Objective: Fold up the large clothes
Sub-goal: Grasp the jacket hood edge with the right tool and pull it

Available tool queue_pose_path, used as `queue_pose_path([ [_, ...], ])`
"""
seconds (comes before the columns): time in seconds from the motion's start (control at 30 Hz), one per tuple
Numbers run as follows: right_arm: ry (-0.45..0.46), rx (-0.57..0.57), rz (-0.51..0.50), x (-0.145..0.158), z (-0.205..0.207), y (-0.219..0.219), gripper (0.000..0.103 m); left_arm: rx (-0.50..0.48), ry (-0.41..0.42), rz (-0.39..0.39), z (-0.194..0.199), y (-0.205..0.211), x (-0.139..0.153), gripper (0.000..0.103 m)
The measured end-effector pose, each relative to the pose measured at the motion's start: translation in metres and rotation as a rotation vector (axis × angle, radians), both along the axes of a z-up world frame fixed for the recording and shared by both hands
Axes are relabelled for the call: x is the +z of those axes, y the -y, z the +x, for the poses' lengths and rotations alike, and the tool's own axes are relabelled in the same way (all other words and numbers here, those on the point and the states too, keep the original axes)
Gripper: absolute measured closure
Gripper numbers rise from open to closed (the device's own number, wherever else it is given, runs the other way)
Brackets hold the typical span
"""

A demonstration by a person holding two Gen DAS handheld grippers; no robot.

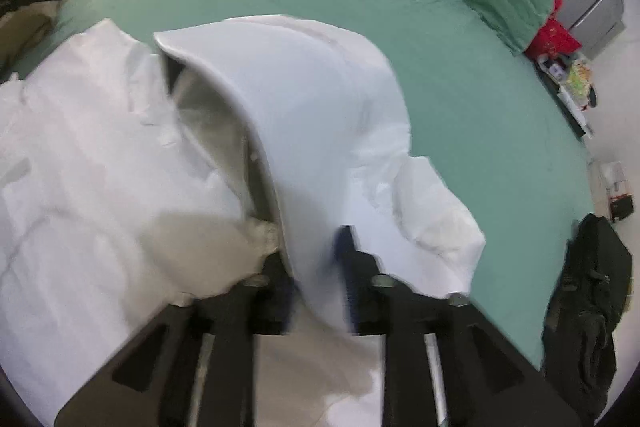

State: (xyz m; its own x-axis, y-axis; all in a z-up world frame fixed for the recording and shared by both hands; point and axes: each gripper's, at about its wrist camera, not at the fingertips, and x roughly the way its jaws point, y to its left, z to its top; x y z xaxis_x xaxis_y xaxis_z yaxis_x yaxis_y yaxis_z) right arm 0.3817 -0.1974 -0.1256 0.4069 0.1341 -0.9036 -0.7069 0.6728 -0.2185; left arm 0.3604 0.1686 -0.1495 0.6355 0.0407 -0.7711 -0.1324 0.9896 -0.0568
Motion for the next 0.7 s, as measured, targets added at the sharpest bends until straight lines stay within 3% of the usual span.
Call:
queue_pose_path([
  [0.07,-0.067,0.012,0.044,0.009,0.0,0.004,0.039,-0.003,0.002,-0.012,-0.001,0.0,0.001,0.058],
  [0.2,-0.13,0.059,0.121,0.05,0.002,0.018,0.039,0.001,0.01,-0.037,-0.002,-0.005,0.004,0.058],
  [0.43,0.023,-0.026,0.207,0.129,0.057,0.036,0.034,0.063,0.043,-0.061,0.001,-0.025,0.01,0.058],
  [0.57,0.08,-0.126,0.228,0.134,0.112,0.028,0.032,0.094,0.055,-0.055,0.003,-0.036,0.01,0.058],
  [0.7,0.042,-0.172,0.217,0.106,0.163,0.005,0.032,0.102,0.033,-0.047,0.007,-0.038,0.002,0.058],
])
